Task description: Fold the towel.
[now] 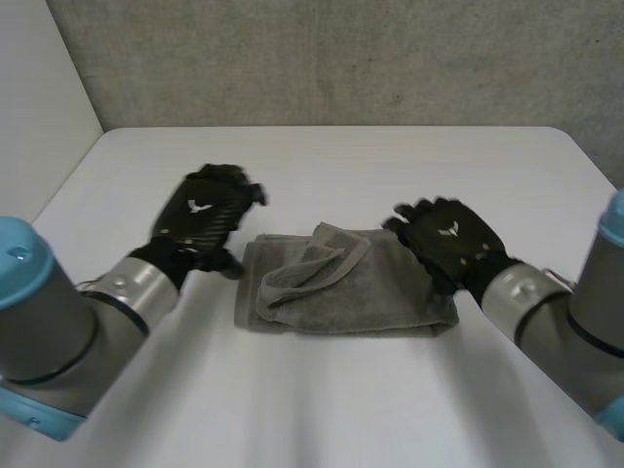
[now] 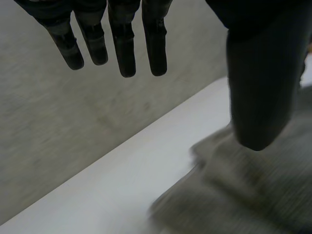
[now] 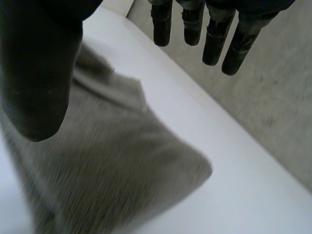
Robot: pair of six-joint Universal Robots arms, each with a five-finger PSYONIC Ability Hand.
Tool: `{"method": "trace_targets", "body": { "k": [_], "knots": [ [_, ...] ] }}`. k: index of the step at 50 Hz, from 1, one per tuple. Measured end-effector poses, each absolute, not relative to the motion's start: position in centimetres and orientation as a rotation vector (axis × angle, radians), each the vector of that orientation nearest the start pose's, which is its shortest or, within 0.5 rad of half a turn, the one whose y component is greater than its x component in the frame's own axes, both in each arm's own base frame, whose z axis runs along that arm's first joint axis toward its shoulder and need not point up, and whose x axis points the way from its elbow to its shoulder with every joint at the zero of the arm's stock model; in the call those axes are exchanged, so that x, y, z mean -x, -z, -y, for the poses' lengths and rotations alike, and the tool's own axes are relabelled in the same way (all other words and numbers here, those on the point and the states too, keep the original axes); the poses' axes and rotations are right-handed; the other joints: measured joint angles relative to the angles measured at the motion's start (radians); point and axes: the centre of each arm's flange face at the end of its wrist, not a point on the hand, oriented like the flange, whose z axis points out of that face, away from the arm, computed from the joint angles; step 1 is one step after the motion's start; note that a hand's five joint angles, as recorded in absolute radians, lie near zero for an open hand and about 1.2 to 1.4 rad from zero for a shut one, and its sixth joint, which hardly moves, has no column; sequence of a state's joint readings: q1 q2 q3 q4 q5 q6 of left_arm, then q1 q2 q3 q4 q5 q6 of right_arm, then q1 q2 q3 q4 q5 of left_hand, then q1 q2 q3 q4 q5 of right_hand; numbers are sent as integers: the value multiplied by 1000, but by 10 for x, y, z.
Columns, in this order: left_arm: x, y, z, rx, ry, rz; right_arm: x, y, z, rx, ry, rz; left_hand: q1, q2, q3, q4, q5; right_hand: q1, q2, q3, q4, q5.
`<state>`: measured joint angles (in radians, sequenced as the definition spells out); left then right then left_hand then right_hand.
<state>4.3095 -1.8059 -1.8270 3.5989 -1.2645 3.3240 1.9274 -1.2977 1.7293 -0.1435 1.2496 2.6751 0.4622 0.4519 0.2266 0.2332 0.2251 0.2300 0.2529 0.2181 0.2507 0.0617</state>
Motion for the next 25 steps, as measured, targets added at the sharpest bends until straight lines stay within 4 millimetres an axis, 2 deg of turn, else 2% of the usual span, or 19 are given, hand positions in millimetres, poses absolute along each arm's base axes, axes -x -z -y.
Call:
{"method": "trace_targets", "body": {
  "k": [5, 11, 18, 25],
  "knots": [
    [310, -203, 220, -1185, 2456, -2431, -245, -167, 241, 1174, 1711, -2078, 0, 0, 0, 0, 0, 0, 0, 0, 0, 0],
    [339, -189, 211, -1242, 2421, -2516, -242, -150, 240, 1178, 1699, -2078, 0, 0, 0, 0, 2, 1, 0, 0, 0, 0],
    [355, -161, 224, -1243, 2336, -2506, -243, -134, 241, 1183, 1689, -2084, 0, 0, 0, 0, 2, 83, 56, 0, 0, 83],
    [357, -139, 242, -1237, 2252, -2439, -242, -124, 242, 1183, 1669, -2109, 0, 0, 0, 0, 3, 109, 79, 0, 0, 120]
  ]
}}
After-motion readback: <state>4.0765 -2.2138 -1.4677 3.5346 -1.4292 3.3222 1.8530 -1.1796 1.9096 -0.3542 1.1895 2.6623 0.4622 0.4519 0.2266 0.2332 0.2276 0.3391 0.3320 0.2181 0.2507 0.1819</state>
